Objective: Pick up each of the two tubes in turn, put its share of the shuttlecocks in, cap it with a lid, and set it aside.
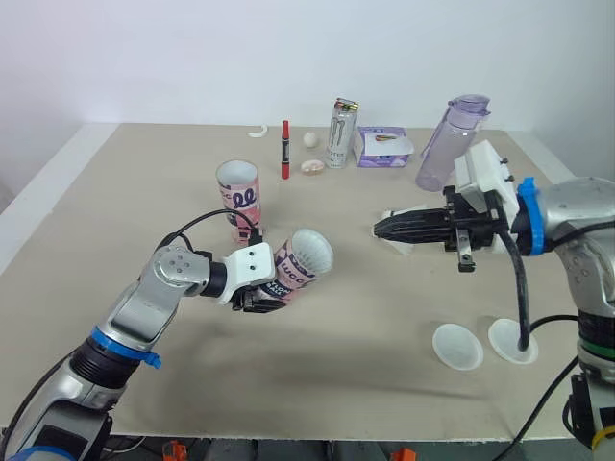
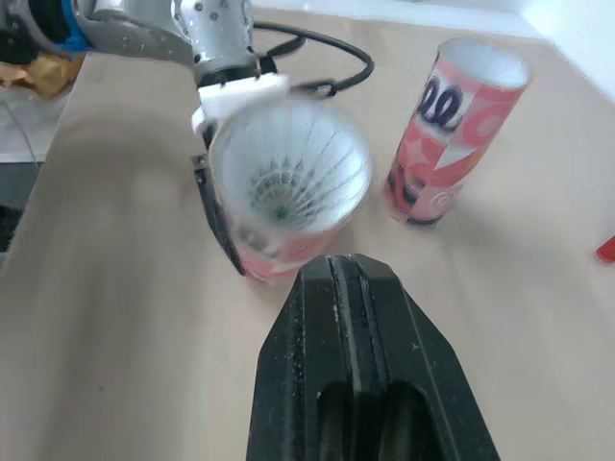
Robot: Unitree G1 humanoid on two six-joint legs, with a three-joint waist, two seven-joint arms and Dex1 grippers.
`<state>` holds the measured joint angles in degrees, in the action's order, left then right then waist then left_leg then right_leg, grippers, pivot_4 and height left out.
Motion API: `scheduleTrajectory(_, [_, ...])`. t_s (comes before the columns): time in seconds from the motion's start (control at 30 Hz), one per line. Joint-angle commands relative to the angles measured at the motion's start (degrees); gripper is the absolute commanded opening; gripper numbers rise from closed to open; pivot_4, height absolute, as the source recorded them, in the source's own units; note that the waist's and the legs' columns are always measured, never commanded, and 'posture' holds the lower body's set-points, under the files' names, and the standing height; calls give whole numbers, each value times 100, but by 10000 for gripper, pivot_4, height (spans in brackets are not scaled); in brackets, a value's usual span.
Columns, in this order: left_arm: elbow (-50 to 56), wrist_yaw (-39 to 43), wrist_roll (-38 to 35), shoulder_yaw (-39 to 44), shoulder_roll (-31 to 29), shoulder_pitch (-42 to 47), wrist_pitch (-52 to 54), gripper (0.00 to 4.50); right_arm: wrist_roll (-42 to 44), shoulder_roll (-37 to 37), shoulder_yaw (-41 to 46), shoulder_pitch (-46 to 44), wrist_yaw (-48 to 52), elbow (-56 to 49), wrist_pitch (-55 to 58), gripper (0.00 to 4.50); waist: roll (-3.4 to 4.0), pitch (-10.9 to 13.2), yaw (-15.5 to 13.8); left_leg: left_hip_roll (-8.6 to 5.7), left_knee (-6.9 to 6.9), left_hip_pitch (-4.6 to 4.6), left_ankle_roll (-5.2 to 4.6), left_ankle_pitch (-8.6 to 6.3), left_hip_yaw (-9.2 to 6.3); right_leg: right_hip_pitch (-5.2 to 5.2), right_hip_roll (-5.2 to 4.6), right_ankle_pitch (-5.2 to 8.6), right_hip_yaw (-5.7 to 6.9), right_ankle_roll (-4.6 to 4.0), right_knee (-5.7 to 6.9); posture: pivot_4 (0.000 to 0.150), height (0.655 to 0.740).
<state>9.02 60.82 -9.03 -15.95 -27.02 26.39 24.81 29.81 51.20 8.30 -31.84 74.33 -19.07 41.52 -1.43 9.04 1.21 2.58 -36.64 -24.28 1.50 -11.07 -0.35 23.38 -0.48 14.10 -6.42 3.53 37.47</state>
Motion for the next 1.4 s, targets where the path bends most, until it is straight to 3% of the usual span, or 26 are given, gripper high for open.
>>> scheduleTrajectory(0.03, [153, -61, -529, 282, 403, -177, -656, 28677, 107, 356, 491, 564, -107, -237, -21, 187, -6, 6, 5, 1, 0, -5, 0, 0, 2, 5, 0, -2, -1, 2, -1, 1500, 7400])
scheduleTrajectory(0.17, [54, -6, -628, 127, 604, -437, -966, 28677, -2, 530, 606, 1042, -130, -286, -164, 187, -3, 6, 7, 1, 6, -20, 0, -1, 2, 17, 3, -15, -2, 34, -10, 1500, 7400])
scheduleTrajectory(0.73, [-1005, 87, 28, -603, 647, -910, -2230, 28677, -352, 1741, 808, 2431, 251, 90, -724, 187, 7, 4, 6, -1, 4, -1, -3, -4, 1, -1, 4, -1, -4, 8, -13, 1500, 7400])
scheduleTrajectory(0.83, [-1013, 82, -5, -636, 688, -965, -2289, 28677, -577, 2019, 687, 2603, 352, 329, -879, 9634, 9, 2, 5, -2, 4, -1, -3, -4, 3, -2, 3, -1, -5, 8, -14, 1500, 7400])
scheduleTrajectory(1.03, [-1103, 157, -69, -600, 718, -1016, -2390, 28677, -968, 2286, 190, 2575, 315, 753, -1026, 35667, 16, -2, 5, -2, 5, 1, -2, -4, 4, -4, 1, -1, -5, 8, -17, 1500, 7400])
scheduleTrajectory(1.07, [-1113, 166, -56, -607, 715, -1016, -2411, 28677, -1019, 2272, 76, 2521, 288, 781, -1029, 43424, 18, -3, 5, -3, 5, 1, -2, -4, 5, -3, 1, -1, -6, 8, -17, 1500, 7400])
scheduleTrajectory(1.4, [-1073, 145, 73, -691, 691, -1029, -2522, 28677, -1407, 2060, -628, 2338, 2, 865, -1007, 44899, 21, -4, 4, -4, 6, 1, -2, -4, 5, -4, 1, 0, -7, 10, -17, 1500, 7400])
